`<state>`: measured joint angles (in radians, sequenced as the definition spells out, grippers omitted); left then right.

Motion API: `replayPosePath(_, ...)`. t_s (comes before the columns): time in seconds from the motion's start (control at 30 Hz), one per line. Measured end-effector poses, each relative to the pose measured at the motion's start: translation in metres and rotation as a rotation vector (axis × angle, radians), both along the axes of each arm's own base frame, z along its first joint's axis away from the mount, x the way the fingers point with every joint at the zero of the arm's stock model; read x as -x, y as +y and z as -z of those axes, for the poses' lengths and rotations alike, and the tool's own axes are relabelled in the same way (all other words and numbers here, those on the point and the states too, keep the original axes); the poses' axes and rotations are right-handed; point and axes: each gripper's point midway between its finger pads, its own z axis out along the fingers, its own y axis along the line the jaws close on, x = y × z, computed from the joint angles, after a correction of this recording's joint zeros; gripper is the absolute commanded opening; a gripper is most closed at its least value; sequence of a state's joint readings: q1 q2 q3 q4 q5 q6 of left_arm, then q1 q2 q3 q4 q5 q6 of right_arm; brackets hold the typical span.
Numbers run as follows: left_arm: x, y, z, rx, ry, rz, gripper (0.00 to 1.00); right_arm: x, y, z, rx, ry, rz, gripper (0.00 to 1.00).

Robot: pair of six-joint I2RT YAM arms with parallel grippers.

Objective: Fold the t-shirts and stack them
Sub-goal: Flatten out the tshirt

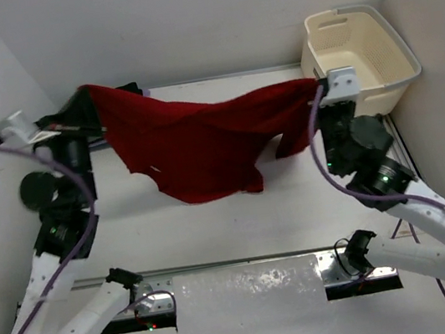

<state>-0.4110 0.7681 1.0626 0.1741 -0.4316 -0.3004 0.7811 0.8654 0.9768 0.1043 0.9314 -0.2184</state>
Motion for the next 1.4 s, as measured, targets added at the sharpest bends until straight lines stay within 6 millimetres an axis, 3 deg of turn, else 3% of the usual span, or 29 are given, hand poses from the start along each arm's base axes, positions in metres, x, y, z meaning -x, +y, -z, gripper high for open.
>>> replayPosePath(0.33,0.139,0.043,-0.149,-0.008,-0.404,0.023,0.00,0.076,-0.018,-0.168,0.042,-0.315,-0.310,0.00)
replayPosePath(0.43,0.168,0.046,-0.177,-0.029,-0.487,0.046,0.00,0.097,-0.025,-0.202,0.061,-0.384,-0.365,0.00)
replayPosePath(0.5,0.177,0.046,-0.191,-0.041,-0.521,0.054,0.00,0.106,-0.029,-0.214,0.063,-0.415,-0.378,0.00)
replayPosePath(0.6,0.175,0.044,-0.208,-0.054,-0.539,0.052,0.00,0.105,-0.030,-0.214,0.084,-0.415,-0.367,0.00)
replayPosePath(0.67,0.159,0.039,-0.212,-0.063,-0.519,0.038,0.00,0.095,-0.028,-0.208,0.105,-0.388,-0.332,0.00)
replayPosePath(0.73,0.136,0.034,-0.208,-0.071,-0.475,0.016,0.00,0.079,-0.023,-0.200,0.126,-0.355,-0.286,0.00)
replayPosePath(0.83,0.084,0.025,-0.190,-0.078,-0.369,-0.033,0.00,0.046,-0.014,-0.177,0.169,-0.280,-0.178,0.00)
replayPosePath(0.9,0.039,0.018,-0.169,-0.079,-0.274,-0.079,0.00,0.020,-0.003,-0.152,0.212,-0.215,-0.106,0.00)
replayPosePath(1.0,-0.043,0.004,-0.117,-0.096,-0.098,-0.156,0.00,-0.029,0.010,-0.100,0.278,-0.089,-0.036,0.00)
replayPosePath(1.13,-0.161,-0.002,-0.005,-0.160,0.155,-0.194,0.00,-0.109,-0.004,-0.001,0.315,0.158,0.049,0.00)
replayPosePath(1.17,-0.199,-0.001,0.042,-0.184,0.250,-0.196,0.11,-0.125,-0.006,0.027,0.323,0.220,0.059,0.00)
replayPosePath(1.2,-0.231,-0.001,0.088,-0.208,0.340,-0.188,0.31,-0.142,-0.008,0.058,0.330,0.289,0.058,0.03)
replayPosePath(1.23,-0.260,-0.005,0.137,-0.240,0.433,-0.167,0.45,-0.157,-0.008,0.091,0.333,0.359,0.046,0.13)
replayPosePath(1.27,-0.282,-0.006,0.182,-0.263,0.518,-0.149,0.64,-0.171,-0.005,0.122,0.325,0.422,0.022,0.57)
replayPosePath(1.3,-0.305,-0.009,0.233,-0.285,0.626,-0.122,0.87,-0.185,-0.006,0.152,0.320,0.482,0.020,0.93)
replayPosePath(1.33,-0.321,-0.013,0.272,-0.303,0.714,-0.093,0.98,-0.196,-0.006,0.179,0.323,0.546,0.009,0.99)
replayPosePath(1.4,-0.347,-0.028,0.347,-0.325,0.855,-0.013,0.99,-0.221,-0.007,0.233,0.317,0.667,-0.006,0.99)
